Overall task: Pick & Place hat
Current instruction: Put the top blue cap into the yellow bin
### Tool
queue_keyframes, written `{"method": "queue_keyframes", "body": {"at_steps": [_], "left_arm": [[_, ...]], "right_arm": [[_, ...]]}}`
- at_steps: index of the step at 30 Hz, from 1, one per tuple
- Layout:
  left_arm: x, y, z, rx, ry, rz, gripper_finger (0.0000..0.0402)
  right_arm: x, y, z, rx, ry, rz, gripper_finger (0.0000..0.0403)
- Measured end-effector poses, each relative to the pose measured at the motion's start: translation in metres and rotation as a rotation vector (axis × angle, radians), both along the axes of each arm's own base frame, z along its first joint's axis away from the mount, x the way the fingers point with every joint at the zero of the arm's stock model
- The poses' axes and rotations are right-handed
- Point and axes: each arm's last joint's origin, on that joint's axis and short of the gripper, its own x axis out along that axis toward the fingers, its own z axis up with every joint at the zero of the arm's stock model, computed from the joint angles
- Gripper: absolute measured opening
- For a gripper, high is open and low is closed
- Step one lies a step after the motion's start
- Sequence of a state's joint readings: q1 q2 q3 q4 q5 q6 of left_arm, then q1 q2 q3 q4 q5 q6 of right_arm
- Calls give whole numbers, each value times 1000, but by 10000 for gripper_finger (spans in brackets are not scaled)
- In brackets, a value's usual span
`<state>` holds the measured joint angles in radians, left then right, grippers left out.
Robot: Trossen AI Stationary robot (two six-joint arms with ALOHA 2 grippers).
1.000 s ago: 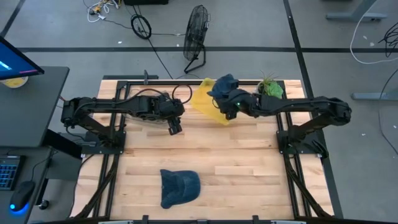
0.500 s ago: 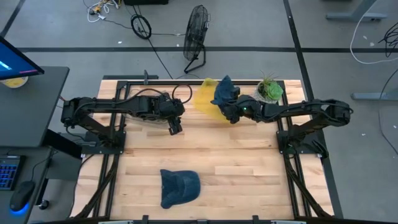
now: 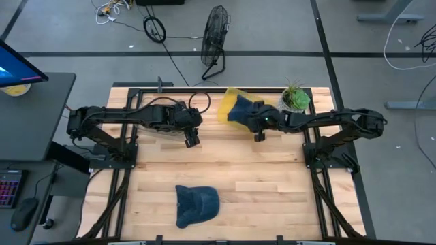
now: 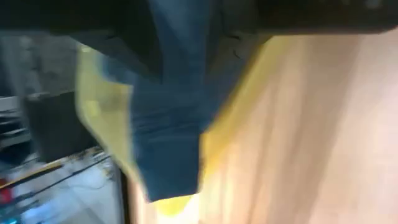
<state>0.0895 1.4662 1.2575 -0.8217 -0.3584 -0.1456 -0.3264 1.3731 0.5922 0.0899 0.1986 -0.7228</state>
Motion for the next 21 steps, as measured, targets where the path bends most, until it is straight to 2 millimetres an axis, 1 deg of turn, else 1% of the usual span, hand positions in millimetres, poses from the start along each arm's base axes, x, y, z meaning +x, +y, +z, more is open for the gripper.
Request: {"method": "queue_keyframes", "body": {"at_steps": [4, 9, 12, 17, 19, 21], "left_arm": [[0, 0, 0, 0, 0, 0, 193], [0, 0, 0, 0, 0, 0, 193], [0, 0, 0, 0, 0, 1, 193], [0, 0, 0, -1, -1, 1, 193], [0, 0, 0, -1, 0, 0, 193], [0, 0, 0, 0, -3, 0, 193]], "right_arm": [[-4, 6, -7, 144, 31, -25, 150], [-1, 19, -7, 172, 35, -8, 165], [6, 27, 0, 201, 24, 16, 165], [13, 43, 16, 343, 91, 33, 156], [17, 48, 23, 327, 87, 35, 151], [22, 50, 31, 241, 68, 31, 147]]}}
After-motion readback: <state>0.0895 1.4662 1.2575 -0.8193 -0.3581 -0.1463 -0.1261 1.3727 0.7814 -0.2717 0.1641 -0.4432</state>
